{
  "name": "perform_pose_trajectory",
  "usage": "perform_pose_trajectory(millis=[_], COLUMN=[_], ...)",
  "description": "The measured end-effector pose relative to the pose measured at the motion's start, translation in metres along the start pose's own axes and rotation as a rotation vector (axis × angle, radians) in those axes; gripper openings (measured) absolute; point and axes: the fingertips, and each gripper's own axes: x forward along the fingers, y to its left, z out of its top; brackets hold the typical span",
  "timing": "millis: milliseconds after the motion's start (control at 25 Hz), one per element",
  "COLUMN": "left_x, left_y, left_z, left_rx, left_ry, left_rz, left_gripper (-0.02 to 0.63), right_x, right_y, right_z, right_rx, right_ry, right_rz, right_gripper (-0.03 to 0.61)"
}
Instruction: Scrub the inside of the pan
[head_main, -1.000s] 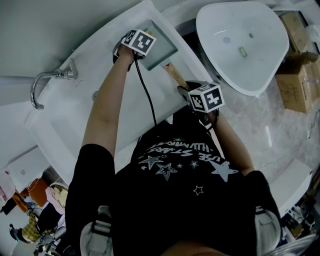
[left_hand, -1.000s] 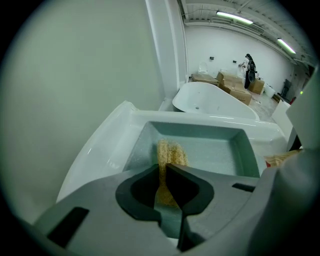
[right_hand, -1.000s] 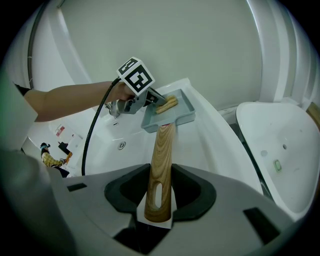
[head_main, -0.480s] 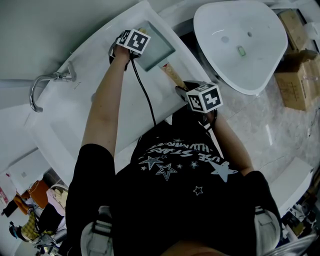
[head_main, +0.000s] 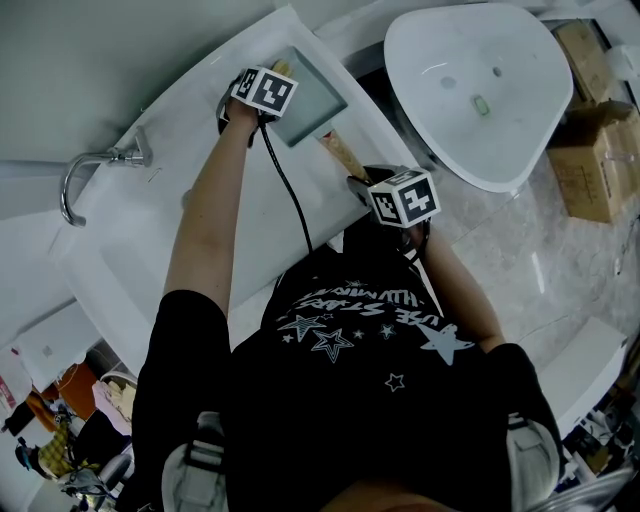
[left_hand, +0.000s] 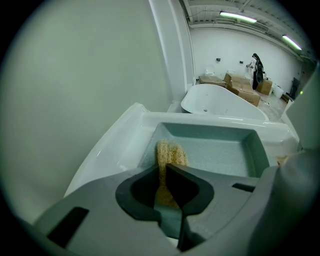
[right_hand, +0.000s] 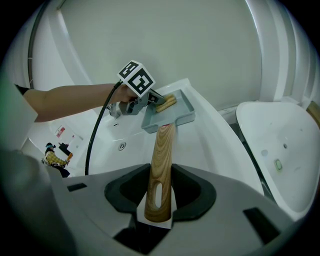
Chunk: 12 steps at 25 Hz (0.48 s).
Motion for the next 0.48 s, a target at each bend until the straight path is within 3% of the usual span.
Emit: perform_pose_trajectory(millis=[280, 480], left_x=[-0.012, -0.027], left_y=[-0.007, -0.03], left_z=[0.005, 0.008], left_rx=[0.03, 0.035], left_ry=[-0.044, -0.092], left_rz=[0.023, -0.036], left_gripper=[0.051, 0.051], right_x=[0.0, 0.0], right_y=[-0.001, -0.001], right_z=[-0.001, -0.002], right_rx=[0.001, 0.007], right_ry=[0.001, -0.004], right_rz=[0.002, 0.003], right_gripper=[0.13, 0.13])
